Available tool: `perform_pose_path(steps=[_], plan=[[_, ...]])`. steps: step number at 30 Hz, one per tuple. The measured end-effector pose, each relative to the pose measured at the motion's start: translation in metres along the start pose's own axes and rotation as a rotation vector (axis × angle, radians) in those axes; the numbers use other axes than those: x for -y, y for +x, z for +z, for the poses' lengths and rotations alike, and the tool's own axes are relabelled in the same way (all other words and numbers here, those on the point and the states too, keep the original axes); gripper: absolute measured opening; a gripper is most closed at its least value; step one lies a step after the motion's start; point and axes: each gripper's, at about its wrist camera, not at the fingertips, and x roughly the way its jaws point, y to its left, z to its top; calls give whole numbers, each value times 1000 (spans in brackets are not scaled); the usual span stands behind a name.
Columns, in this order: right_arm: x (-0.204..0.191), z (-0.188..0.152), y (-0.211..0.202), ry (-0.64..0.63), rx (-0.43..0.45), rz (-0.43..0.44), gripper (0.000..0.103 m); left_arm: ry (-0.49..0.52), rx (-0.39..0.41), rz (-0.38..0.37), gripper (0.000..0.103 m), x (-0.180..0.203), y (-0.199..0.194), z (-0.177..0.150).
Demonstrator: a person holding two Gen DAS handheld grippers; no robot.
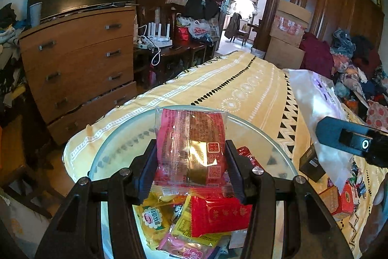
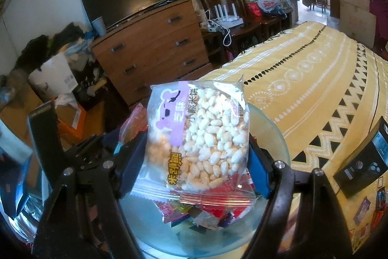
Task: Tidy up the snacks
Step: 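Carry both held packets up and over the glass bowl, then open both grippers to drop the packets into the glass bowl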
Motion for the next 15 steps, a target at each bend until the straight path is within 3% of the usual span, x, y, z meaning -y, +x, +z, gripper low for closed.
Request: perform_pose_path(steps=[15], plan=[[-5,2,3,1,-4,-8,77,8,-5,0,54,2,4,2]])
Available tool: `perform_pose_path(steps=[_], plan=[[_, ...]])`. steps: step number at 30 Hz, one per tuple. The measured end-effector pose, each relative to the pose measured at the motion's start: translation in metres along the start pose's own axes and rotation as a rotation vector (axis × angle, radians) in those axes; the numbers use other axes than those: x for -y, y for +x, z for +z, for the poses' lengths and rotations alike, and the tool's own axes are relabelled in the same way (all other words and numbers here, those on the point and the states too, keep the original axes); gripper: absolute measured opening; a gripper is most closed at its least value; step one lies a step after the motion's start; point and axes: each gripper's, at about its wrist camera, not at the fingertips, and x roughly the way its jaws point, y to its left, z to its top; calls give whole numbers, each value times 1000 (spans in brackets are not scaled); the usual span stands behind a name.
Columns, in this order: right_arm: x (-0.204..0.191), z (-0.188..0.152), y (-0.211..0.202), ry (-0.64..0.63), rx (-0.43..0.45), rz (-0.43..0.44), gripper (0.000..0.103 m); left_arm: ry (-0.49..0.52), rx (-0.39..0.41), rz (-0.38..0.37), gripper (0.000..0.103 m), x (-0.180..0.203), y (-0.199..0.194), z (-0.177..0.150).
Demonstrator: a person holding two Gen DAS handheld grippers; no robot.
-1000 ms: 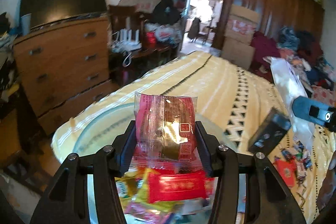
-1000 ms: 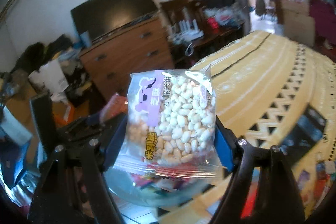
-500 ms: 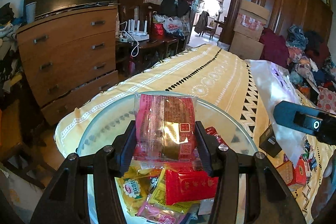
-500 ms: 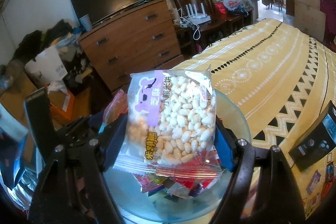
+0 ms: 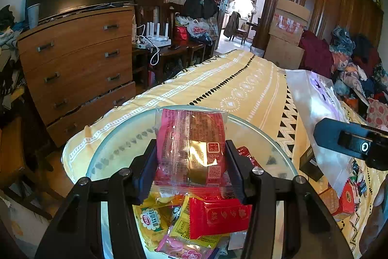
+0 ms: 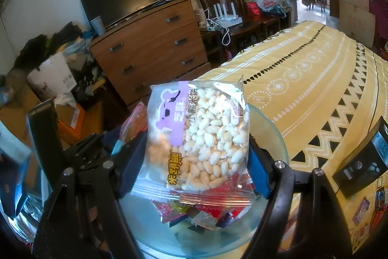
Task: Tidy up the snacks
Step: 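Open both grippers to drop the packets into the glass bowl, then move both open tools from the bowl back to the snack pile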
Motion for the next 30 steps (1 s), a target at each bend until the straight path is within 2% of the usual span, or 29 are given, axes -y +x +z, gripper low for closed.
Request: perform_pose_path(steps=[12,14,16,18,30], plan=[[0,-3,4,-1,-11,-1,79,-12,-3,20,55,0,5,-5],[0,-3,5,-5,-16,-5,79,-19,-4,26,59,-1,5,-4],[0,-4,6,-5,-14,-11,79,-24,1,33,74,-1,4,-3],[0,-5,6,0,-9,-10,84,-30,3,32,83,-2,3,-2],[2,-9,6,-6,-9,-14,84,-35,-13,66,89,-1,8,-5]])
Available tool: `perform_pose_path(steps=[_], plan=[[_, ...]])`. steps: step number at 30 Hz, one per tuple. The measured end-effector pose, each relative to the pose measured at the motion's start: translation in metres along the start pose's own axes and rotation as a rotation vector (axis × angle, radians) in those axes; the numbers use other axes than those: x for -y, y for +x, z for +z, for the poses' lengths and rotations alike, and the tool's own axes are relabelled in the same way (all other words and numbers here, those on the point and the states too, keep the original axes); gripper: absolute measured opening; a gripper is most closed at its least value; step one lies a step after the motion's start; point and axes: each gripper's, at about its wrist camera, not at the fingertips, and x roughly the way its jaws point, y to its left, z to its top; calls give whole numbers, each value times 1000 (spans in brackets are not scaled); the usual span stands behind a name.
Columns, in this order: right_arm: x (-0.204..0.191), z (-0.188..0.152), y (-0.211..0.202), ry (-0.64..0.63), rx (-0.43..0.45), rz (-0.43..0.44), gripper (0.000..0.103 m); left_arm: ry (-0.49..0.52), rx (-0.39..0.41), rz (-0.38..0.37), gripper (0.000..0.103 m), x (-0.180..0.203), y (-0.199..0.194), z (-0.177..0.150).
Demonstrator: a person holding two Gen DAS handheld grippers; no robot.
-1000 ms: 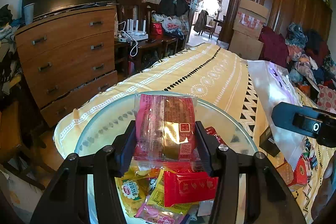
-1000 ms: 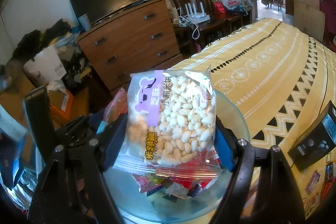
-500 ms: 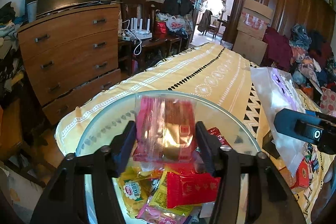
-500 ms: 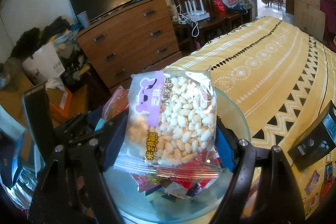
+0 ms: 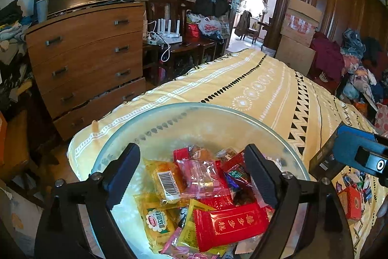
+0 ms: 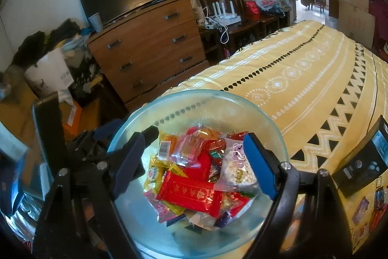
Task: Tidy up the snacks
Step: 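Move both open tools from the bowl back to the snack pile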
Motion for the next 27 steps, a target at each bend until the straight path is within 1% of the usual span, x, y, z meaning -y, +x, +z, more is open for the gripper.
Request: perform_pose_path(steps=[19,27], plan=[[2,-1,-2,2,2,-3,84,5,1,9,89,0,-2,1],[8,-7,-16,8,25,-10,84,25,20,2,89,13,-15,5]])
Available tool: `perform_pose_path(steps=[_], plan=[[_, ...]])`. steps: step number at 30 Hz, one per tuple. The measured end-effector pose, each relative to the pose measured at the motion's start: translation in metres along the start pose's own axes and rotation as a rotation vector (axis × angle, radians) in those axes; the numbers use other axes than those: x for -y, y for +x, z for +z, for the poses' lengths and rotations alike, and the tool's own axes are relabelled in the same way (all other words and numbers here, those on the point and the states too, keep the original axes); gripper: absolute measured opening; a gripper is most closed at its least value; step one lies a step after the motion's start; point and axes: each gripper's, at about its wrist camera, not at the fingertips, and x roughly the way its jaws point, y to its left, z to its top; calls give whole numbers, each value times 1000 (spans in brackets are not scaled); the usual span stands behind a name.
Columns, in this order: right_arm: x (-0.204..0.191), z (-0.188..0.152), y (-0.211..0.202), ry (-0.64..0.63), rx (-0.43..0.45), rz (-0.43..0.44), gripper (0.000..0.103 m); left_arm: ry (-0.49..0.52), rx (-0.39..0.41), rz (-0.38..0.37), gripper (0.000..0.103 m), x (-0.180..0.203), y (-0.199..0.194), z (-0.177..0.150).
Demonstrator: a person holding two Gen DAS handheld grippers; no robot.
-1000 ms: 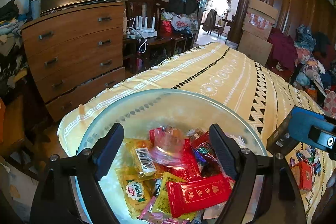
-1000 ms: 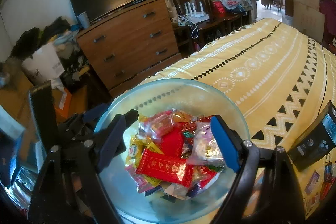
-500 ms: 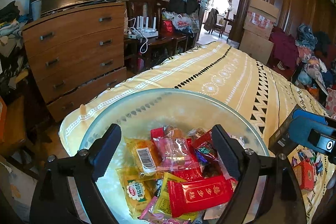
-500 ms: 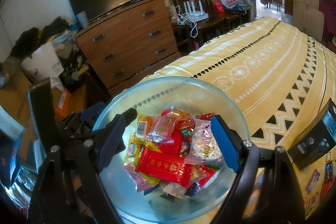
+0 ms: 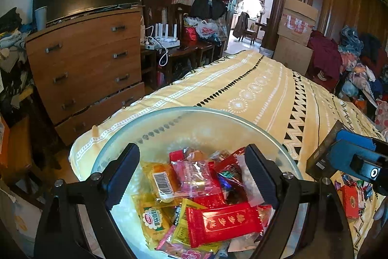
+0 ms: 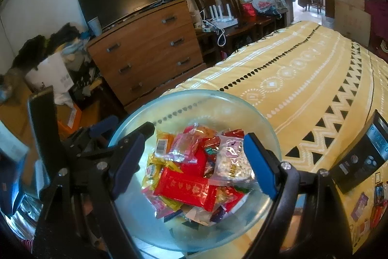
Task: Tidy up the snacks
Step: 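Move both open tools from the bowl back to the snack pile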
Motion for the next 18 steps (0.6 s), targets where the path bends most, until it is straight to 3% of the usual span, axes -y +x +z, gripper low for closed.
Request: perform_pose_path(steps=[14,18], plan=[[28,-18,-63,41,86,-19,88,87,52,-58,91,67,-38,5],[39,-43,-102,30,166,-55,89,161,98,-146,91,108,-66,-7]])
